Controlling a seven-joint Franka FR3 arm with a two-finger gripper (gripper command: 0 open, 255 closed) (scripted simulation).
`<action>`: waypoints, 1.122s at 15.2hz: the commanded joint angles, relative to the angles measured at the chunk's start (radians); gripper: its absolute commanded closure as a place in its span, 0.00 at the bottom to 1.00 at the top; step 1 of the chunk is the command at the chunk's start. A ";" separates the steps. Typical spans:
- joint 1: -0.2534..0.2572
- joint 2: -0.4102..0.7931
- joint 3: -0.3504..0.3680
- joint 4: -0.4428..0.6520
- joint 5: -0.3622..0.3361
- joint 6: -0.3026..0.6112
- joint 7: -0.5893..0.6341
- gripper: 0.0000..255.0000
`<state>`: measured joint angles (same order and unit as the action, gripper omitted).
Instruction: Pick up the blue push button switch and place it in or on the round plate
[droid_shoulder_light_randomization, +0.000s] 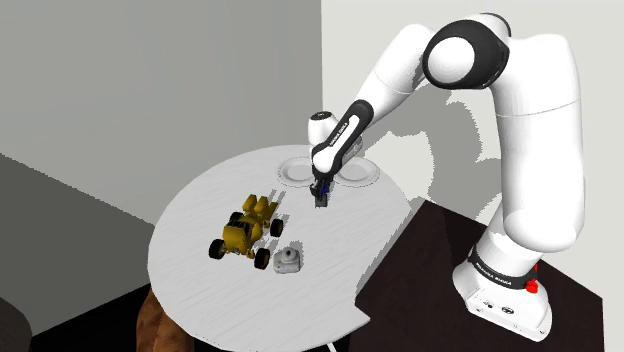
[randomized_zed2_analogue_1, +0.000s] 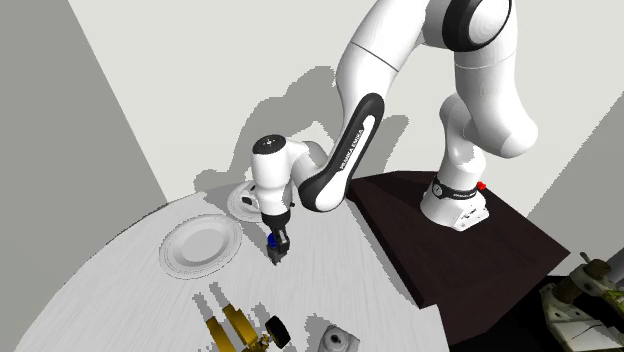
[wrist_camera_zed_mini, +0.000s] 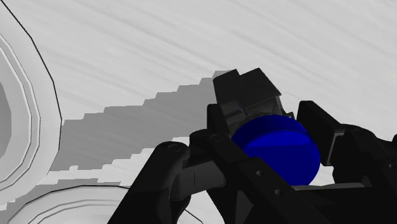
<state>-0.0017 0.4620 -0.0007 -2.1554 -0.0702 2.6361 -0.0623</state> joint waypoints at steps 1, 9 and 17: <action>0.000 0.000 -0.001 0.000 0.000 0.000 0.000 1.00; -0.002 -0.058 0.002 -0.007 0.004 -0.052 -0.004 1.00; -0.004 -0.146 0.006 -0.007 0.010 -0.140 -0.011 1.00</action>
<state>-0.0064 0.3263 0.0043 -2.1628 -0.0607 2.5075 -0.0743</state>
